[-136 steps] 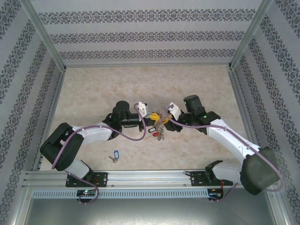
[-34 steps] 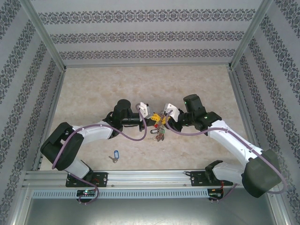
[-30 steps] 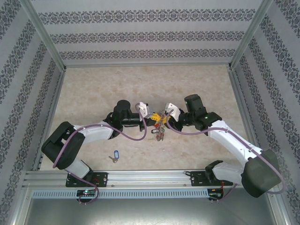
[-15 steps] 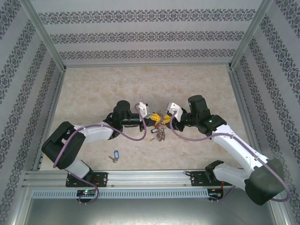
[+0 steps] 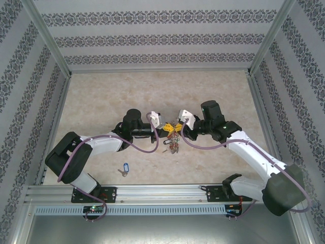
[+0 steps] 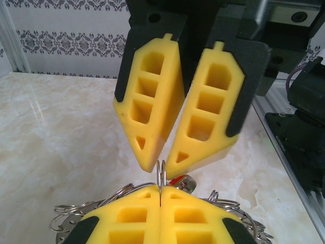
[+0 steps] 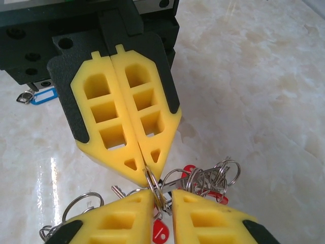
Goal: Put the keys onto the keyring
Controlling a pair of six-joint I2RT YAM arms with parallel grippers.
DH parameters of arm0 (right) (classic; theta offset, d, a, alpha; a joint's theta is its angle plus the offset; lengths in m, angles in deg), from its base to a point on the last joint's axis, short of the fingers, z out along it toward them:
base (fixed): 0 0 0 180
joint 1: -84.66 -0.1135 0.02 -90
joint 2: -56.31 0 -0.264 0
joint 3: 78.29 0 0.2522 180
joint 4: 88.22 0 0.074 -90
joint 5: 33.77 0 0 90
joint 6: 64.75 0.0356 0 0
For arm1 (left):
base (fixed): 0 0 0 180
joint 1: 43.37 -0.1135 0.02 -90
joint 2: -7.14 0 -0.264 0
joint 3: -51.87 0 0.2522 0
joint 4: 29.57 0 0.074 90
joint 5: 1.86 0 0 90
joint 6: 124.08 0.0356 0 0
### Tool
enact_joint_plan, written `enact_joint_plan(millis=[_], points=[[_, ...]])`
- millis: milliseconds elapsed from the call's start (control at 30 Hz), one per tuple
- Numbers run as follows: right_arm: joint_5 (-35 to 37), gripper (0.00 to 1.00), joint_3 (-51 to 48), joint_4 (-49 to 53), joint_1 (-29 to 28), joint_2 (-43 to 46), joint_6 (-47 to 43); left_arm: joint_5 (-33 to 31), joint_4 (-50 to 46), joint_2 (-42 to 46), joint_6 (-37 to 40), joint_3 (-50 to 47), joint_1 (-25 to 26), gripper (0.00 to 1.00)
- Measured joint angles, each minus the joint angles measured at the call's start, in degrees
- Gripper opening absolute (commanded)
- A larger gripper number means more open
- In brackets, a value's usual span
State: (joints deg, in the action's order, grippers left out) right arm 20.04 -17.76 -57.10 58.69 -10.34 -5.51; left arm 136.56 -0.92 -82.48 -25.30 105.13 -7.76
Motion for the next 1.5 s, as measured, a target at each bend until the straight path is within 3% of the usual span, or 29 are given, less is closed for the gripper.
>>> enact_joint_plan(millis=[100, 233, 367, 833, 1500], points=[[-0.6, 0.11, 0.1, 0.5, 0.0, -0.3, -0.6, 0.0, -0.4, 0.0, 0.0, 0.0, -0.1, 0.0], [-0.7, 0.01, 0.6, 1.6, 0.0, -0.6, -1.4, 0.0, -1.3, 0.2, 0.2, 0.0, -0.1, 0.0], [-0.7, 0.0, 1.8, 4.0, 0.0, -0.6, -2.4, 0.0, -3.7, 1.3, 2.2, 0.3, -0.1, 0.13], [7.3, 0.0, 8.9, 14.6, -5.0, -0.6, -6.3, -0.4, -26.8, 6.1, 16.9, 8.7, 0.0, 0.18], [7.3, 0.0, 9.0, 15.0, -5.7, -2.9, -6.5, 0.5, -30.1, 4.0, 19.3, 10.5, 0.0, 0.23]])
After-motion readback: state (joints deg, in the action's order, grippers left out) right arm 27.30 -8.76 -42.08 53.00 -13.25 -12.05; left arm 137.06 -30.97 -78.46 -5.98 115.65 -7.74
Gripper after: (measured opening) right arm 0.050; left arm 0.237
